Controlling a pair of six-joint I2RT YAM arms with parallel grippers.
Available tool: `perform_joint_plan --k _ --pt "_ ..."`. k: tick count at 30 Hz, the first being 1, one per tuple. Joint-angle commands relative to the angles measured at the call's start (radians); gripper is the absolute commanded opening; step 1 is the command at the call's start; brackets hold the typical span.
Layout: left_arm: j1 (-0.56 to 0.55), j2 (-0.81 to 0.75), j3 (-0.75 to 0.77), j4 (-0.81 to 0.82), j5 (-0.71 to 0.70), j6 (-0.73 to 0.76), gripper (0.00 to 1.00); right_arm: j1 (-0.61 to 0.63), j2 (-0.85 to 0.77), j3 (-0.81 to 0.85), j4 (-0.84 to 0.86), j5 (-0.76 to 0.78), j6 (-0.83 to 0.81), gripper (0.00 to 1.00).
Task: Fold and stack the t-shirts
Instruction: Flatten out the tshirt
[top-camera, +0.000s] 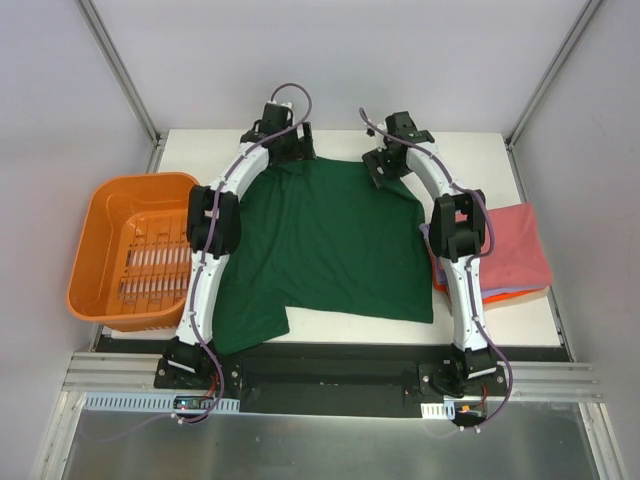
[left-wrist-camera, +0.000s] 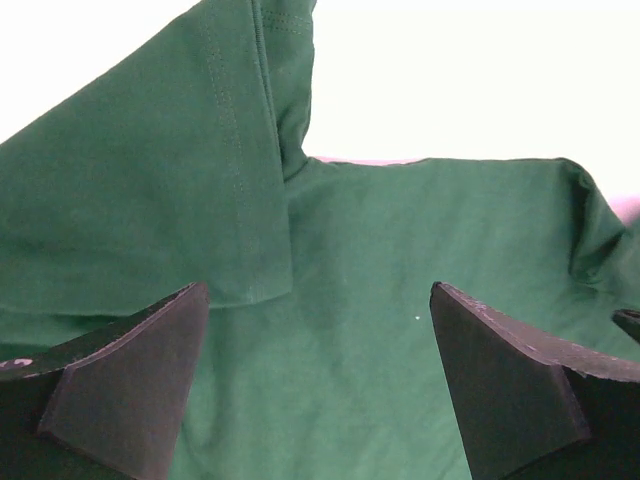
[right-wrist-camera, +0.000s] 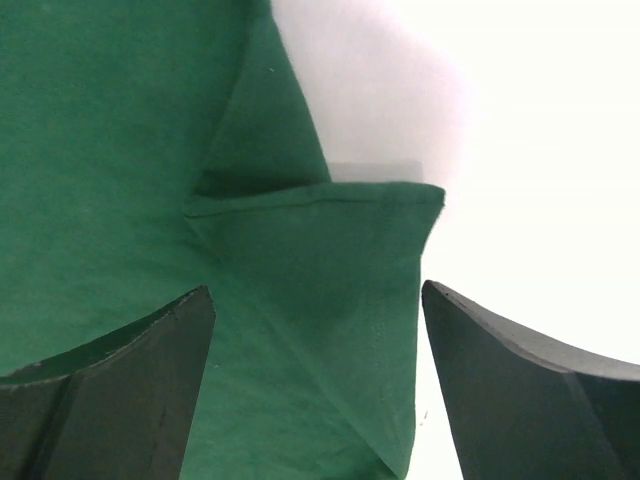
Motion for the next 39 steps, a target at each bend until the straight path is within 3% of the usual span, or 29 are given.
perform_joint_plan --k 1,5,9,13,16,20,25,29,39 --pt "-0.008 0.054 0.090 -0.002 -0.007 0.038 0.91 -0.013 -0.024 0.057 -0.044 -0.040 0.064 0.86" --pt "-0.023 0.090 0.117 -0.002 -0.010 0.055 0.85 -0.034 -0.027 0.054 -0.068 -0.110 0.009 0.84" --pt "-0.023 0.097 0.120 -0.006 -0.034 0.042 0.78 -0.034 -0.014 0.022 -0.059 -0.086 -0.121 0.83" --pt "-0.031 0.076 0.090 -0.014 -0.103 0.016 0.74 -0.040 0.008 0.014 -0.018 -0.028 -0.131 0.72" --pt "-0.039 0.086 0.093 -0.025 -0.143 0.007 0.73 -0.053 0.016 0.014 0.048 0.005 -0.061 0.53" --pt "-0.037 0.113 0.123 -0.048 -0.188 -0.027 0.67 -0.065 0.003 -0.008 0.127 0.147 0.026 0.49" --pt "-0.034 0.140 0.163 -0.059 -0.178 -0.050 0.63 -0.077 -0.007 -0.040 0.114 0.137 -0.010 0.42" --pt "-0.031 0.156 0.194 -0.060 -0.177 -0.057 0.56 -0.085 -0.015 -0.087 0.095 0.094 -0.059 0.42" --pt "-0.029 0.154 0.191 -0.134 -0.194 -0.067 0.49 -0.111 -0.049 -0.147 0.082 0.025 -0.036 0.45"
